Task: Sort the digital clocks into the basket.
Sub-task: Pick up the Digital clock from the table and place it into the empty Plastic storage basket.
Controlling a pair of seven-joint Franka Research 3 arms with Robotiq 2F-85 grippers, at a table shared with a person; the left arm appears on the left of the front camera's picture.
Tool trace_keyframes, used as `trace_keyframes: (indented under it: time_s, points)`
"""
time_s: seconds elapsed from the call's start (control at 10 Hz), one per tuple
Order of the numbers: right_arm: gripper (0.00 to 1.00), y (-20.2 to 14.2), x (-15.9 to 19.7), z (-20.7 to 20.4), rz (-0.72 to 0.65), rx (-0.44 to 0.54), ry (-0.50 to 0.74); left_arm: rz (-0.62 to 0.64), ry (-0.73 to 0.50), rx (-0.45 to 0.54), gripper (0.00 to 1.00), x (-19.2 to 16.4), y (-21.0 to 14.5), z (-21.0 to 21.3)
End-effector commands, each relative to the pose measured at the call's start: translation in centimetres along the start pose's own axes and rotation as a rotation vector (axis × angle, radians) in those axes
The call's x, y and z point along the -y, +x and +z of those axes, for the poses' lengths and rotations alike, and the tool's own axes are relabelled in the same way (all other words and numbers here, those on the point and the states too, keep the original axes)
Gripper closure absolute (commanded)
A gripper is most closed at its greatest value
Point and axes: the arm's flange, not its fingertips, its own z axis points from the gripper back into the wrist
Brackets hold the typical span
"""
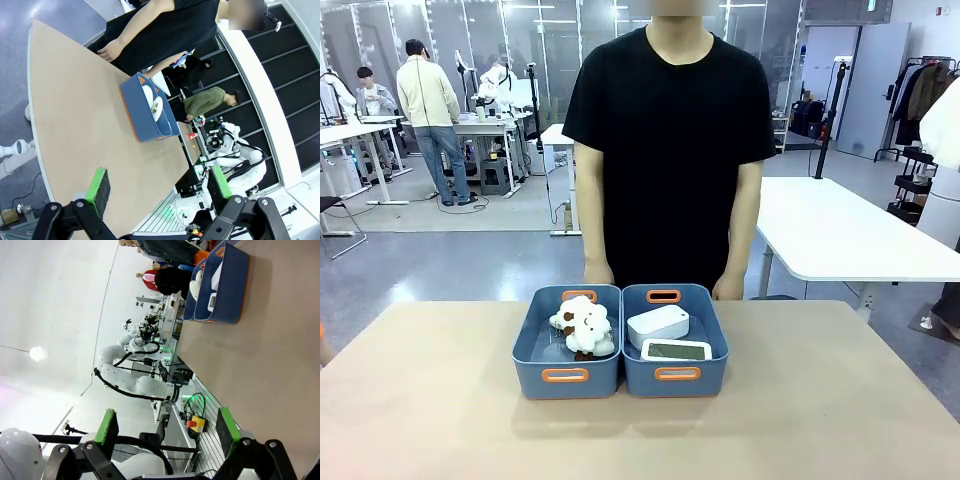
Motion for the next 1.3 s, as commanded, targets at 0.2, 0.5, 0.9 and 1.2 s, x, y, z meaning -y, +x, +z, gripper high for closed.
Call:
trace_keyframes:
  time_s: [0.2,0.5,0.9,1.2]
  points:
    - [0.0,-0.12,-0.21,-0.12,-0.001,0.001,-0.003,-0.001,0.004,0.003,0.0,0.35,-0.13,-0.06]
    - [0.0,-0.12,-0.21,-0.12,-0.001,0.001,-0.003,-0.001,0.004,0.003,0.0,0.35,-0.13,-0.06]
    - [0.0,-0.12,-0.21,-0.12,-0.001,0.001,-0.003,-0.001,0.004,0.003,0.0,0.35,-0.13,-0.06]
    - [0.0,-0.12,-0.21,-0.12,-0.001,0.001,-0.003,-0.001,0.004,0.003,0.0,0.35,-0.13,-0.06]
